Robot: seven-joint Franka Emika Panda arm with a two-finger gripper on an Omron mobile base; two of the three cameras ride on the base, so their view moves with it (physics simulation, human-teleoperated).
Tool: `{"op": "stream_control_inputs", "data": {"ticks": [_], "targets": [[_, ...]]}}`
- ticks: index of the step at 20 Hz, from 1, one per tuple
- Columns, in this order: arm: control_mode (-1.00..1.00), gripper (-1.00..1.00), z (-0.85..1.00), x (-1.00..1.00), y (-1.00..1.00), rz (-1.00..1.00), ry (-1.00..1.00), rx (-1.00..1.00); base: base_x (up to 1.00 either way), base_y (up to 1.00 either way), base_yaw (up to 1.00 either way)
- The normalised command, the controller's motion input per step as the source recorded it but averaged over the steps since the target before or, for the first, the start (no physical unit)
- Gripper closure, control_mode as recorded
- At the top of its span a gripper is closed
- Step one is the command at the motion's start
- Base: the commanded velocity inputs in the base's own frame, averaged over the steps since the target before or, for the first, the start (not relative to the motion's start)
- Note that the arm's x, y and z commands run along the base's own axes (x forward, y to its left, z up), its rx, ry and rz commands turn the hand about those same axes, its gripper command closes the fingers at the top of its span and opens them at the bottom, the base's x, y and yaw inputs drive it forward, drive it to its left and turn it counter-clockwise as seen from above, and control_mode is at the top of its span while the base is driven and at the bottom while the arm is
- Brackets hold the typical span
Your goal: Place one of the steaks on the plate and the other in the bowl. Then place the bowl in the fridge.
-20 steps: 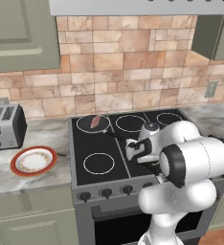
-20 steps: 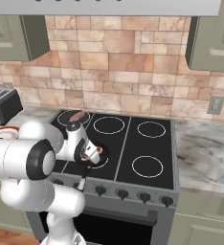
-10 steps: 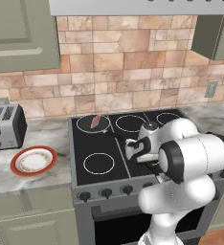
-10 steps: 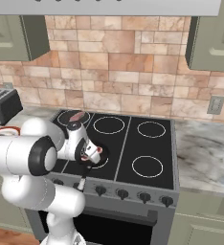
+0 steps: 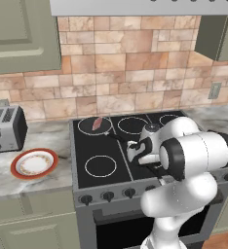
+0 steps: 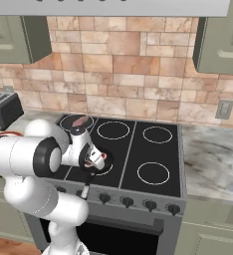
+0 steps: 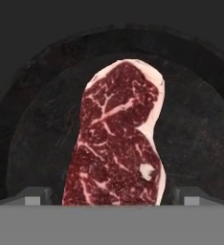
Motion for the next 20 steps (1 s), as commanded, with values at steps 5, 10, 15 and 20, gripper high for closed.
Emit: {"op": "stream_control_inputs", "data": {"ticks": [5,10,15,20], "targets": [[-1.00,-1.00,-0.11,0.05,0.02,0.00,0.01,0.00,0.00,0.00,0.00],[-1.00,-1.00,-0.13,0.00,0.03,0.00,0.00,0.00,0.00,0.00,0.00],[-1.00,-1.00,-0.18,0.00,0.00,0.00,0.00,0.00,0.00,0.00,0.00],[-1.00,-1.00,-0.28,0.00,0.00,0.00,0.00,0.00,0.00,0.00,0.00]]}}
